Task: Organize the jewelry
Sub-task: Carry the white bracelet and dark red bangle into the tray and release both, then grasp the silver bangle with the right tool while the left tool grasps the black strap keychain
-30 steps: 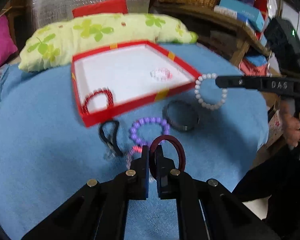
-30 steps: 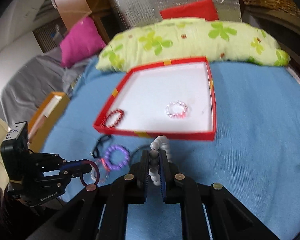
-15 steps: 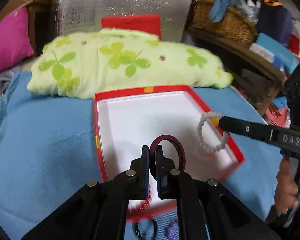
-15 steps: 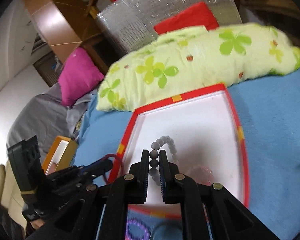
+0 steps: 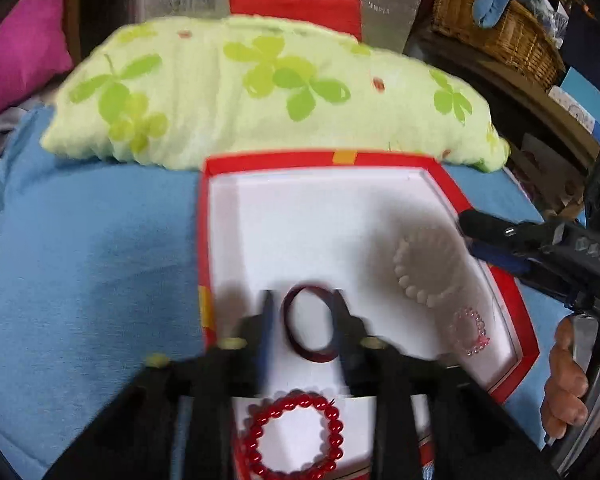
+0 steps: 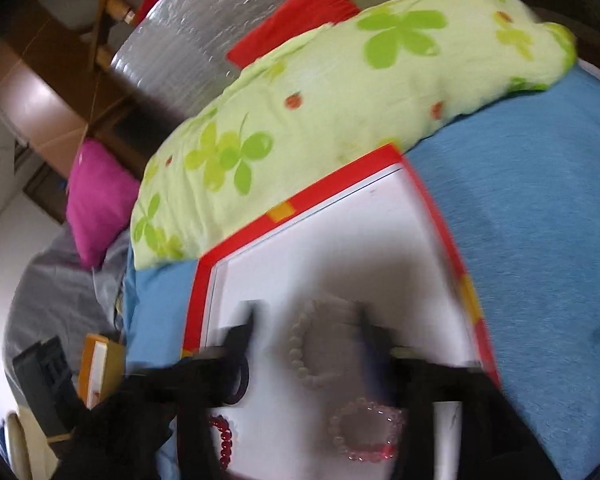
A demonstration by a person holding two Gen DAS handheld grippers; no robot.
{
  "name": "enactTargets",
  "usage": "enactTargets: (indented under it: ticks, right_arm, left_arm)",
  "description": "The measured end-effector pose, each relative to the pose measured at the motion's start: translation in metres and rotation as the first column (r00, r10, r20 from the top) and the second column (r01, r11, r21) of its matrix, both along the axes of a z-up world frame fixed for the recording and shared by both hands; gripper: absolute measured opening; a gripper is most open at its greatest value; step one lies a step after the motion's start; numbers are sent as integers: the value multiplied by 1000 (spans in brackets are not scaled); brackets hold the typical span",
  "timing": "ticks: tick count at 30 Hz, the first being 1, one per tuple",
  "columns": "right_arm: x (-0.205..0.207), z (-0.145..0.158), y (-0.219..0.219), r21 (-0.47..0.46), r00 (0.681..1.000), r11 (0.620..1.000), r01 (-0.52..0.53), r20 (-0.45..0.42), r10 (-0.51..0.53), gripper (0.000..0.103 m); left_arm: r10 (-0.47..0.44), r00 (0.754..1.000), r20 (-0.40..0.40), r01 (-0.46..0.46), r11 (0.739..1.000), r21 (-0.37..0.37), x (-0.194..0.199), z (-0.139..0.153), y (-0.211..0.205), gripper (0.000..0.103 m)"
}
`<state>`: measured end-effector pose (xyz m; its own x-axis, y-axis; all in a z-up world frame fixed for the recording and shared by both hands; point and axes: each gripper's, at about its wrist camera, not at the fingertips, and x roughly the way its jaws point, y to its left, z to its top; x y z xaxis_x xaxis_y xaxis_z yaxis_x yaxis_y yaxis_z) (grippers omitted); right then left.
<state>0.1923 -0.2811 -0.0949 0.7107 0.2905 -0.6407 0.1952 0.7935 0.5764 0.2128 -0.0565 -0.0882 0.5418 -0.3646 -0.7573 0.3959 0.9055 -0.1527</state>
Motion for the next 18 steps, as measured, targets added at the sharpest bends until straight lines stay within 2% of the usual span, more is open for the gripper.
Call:
enactTargets:
  ticks: [1, 3, 6, 8, 12, 18]
  right_arm:
    - [-4, 4, -3, 1, 1000, 1000, 16, 22, -16, 75]
    - [-11, 12, -6, -22, 999, 1000, 11, 35, -10, 75]
    - [-28, 25, -7, -51, 998, 999, -3, 55, 6, 72]
    - [-43, 35, -3, -92, 997, 995, -24, 70, 30, 61]
    - [-72, 45, 9, -145, 995, 987, -75, 57, 84, 49]
    - [-121, 48, 25, -190, 988, 971, -142, 33, 151, 48]
  left_arm:
    - [8, 1000, 23, -8, 1000, 2, -2, 5, 2, 52]
    - [12, 998, 63, -13, 1000, 22, -14, 15, 8, 52]
    - [49, 995, 82, -53, 997, 50, -28, 23, 21, 53]
    - [79, 993, 84, -85, 994, 72, -37, 24, 30, 55]
    - [137, 986, 99, -148, 983, 111, -66, 24, 48, 61]
    - [181, 980, 87, -191, 975, 118, -110, 17, 75, 63]
